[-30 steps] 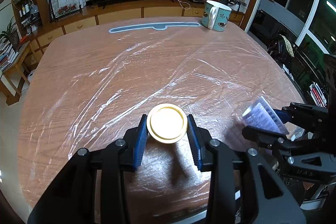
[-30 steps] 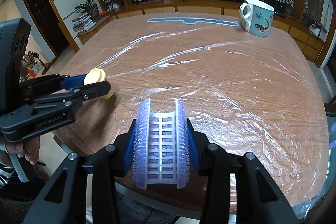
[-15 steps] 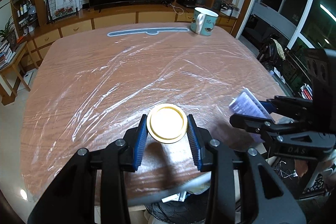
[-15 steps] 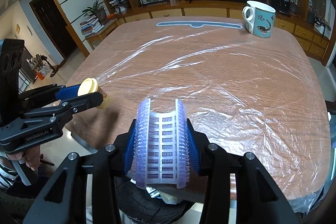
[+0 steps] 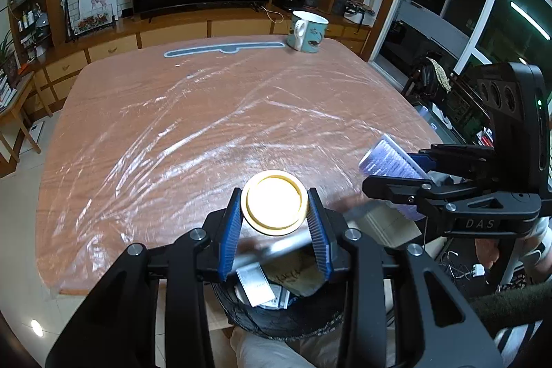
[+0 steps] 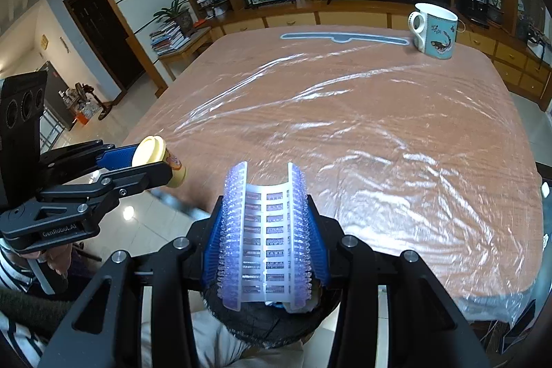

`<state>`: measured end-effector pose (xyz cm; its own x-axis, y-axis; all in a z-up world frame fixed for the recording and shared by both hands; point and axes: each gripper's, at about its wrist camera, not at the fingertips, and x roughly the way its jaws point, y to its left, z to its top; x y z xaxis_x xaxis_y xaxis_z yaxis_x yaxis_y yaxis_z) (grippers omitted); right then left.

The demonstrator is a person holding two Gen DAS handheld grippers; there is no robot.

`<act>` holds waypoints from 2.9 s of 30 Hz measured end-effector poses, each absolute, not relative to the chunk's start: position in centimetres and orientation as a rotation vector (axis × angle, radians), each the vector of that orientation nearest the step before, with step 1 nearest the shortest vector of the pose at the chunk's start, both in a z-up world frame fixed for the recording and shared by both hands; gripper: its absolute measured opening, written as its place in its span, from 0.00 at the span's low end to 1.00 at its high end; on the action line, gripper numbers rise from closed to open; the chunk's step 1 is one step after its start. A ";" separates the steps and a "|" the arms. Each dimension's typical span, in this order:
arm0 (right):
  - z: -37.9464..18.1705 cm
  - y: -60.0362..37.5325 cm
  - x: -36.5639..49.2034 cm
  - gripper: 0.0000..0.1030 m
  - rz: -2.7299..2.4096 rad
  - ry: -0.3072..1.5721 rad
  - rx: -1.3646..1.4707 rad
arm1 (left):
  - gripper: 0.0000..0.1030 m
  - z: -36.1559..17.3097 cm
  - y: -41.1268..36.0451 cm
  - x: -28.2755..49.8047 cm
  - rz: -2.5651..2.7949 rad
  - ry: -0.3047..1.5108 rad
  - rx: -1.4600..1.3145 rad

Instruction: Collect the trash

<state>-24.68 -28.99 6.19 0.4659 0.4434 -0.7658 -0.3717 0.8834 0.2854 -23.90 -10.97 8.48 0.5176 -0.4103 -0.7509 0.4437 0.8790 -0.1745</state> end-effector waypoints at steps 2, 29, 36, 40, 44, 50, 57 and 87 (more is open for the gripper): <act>6.1 -29.0 -25.4 0.41 0.511 0.970 0.079 | 0.37 8.4 -11.0 -24.5 -0.524 0.897 0.047; 0.2 -27.4 -30.5 0.41 0.540 1.097 -0.010 | 0.37 0.7 -12.9 -29.2 -0.586 1.056 0.152; -1.5 -26.5 -30.2 0.41 0.518 1.112 -0.045 | 0.37 -1.3 -12.9 -28.8 -0.552 1.082 0.178; -2.4 -26.0 -29.8 0.41 0.516 1.129 -0.054 | 0.37 -2.5 -13.0 -28.7 -0.538 1.098 0.206; -3.4 -25.6 -29.3 0.41 0.504 1.144 -0.054 | 0.37 -3.7 -13.0 -28.5 -0.526 1.114 0.224; -4.7 -25.2 -28.9 0.41 0.487 1.161 -0.069 | 0.37 -5.6 -13.3 -28.1 -0.506 1.145 0.248; -6.0 -24.9 -28.5 0.42 0.463 1.182 -0.073 | 0.46 -6.7 -13.3 -27.3 -0.482 1.172 0.246; 3.6 -43.4 -12.1 0.96 -0.017 0.880 0.084 | 0.98 6.2 -3.3 -9.1 -0.141 0.802 0.019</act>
<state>-12.06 -43.35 3.61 0.6373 0.0199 -0.7703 0.0494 0.9966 0.0666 -9.06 -3.26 6.21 0.6865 -0.1186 -0.7174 0.1331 0.9904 -0.0364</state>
